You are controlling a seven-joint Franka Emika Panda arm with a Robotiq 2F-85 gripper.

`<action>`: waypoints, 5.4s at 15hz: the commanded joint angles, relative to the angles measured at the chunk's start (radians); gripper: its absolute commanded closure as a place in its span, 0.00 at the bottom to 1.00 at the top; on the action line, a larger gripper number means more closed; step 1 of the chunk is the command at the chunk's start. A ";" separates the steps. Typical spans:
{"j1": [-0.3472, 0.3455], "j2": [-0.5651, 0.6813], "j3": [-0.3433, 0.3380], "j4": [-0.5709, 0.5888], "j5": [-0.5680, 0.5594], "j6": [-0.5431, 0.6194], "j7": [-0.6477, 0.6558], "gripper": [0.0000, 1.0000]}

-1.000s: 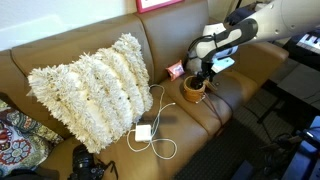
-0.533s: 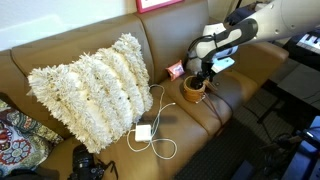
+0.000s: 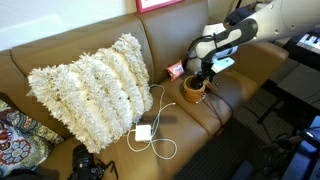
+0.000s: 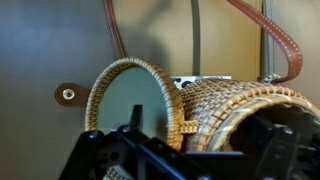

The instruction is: Pick up the brown object from the couch and slightly move it to the right.

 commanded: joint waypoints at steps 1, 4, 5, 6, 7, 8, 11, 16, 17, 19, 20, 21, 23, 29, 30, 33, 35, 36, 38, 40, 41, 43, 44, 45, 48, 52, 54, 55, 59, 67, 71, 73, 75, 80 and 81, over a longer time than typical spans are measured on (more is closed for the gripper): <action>-0.011 -0.006 0.014 -0.010 0.010 0.019 -0.013 0.00; -0.009 -0.004 0.013 -0.007 0.012 0.013 -0.006 0.26; -0.008 -0.003 0.012 -0.006 0.010 0.008 -0.010 0.32; -0.006 -0.003 0.010 -0.007 0.007 0.016 -0.009 0.40; -0.006 -0.002 0.010 -0.008 0.008 0.015 -0.008 0.48; -0.005 -0.002 0.009 -0.008 0.007 0.016 -0.006 0.55; -0.006 -0.004 0.010 -0.010 0.006 0.019 -0.011 0.73; -0.005 0.000 0.012 -0.005 0.007 0.007 -0.015 0.62; -0.007 -0.001 0.015 -0.005 0.005 0.003 -0.026 0.37; -0.008 0.000 0.014 -0.003 0.004 0.002 -0.028 0.32; -0.008 0.000 0.014 -0.003 0.005 0.002 -0.027 0.27; -0.008 0.000 0.014 -0.003 0.005 0.003 -0.027 0.19; -0.007 -0.001 0.014 -0.003 0.003 0.005 -0.029 0.05; -0.006 -0.003 0.014 -0.007 0.001 0.017 -0.032 0.39; -0.007 -0.003 0.015 -0.007 0.002 0.019 -0.034 0.46; -0.011 -0.001 0.018 -0.006 0.005 0.019 -0.036 0.67; -0.015 -0.002 0.020 -0.004 0.007 0.019 -0.040 0.80; -0.016 -0.002 0.020 -0.003 0.008 0.018 -0.040 0.85; -0.017 -0.002 0.017 -0.003 0.005 0.020 -0.038 0.98; -0.021 -0.010 0.013 -0.001 0.005 0.026 -0.034 0.95; -0.024 -0.014 0.011 0.000 0.005 0.030 -0.034 0.96; -0.035 -0.028 0.008 0.002 0.006 0.046 -0.032 0.95; -0.044 -0.040 0.007 0.002 0.007 0.057 -0.032 0.95; -0.052 -0.050 0.005 0.003 0.008 0.067 -0.029 0.95; -0.084 -0.079 -0.003 0.015 0.011 0.086 -0.022 0.95; -0.143 -0.079 -0.011 0.062 0.017 0.055 -0.015 0.95; -0.176 -0.064 -0.019 0.087 0.019 0.040 -0.001 0.95; -0.194 -0.057 -0.022 0.096 0.021 0.033 0.006 0.95; -0.252 -0.044 -0.030 0.117 0.019 0.021 0.029 0.95; -0.269 -0.008 -0.004 0.139 0.013 0.020 0.021 0.95; -0.256 0.012 0.015 0.145 0.010 0.015 0.014 0.77; -0.255 0.021 0.021 0.153 0.012 0.007 0.016 0.50; -0.257 0.030 0.027 0.165 0.014 -0.011 0.015 0.36; -0.253 0.033 0.031 0.185 0.014 -0.054 0.029 0.02; -0.250 0.033 0.029 0.188 0.012 -0.057 0.034 0.00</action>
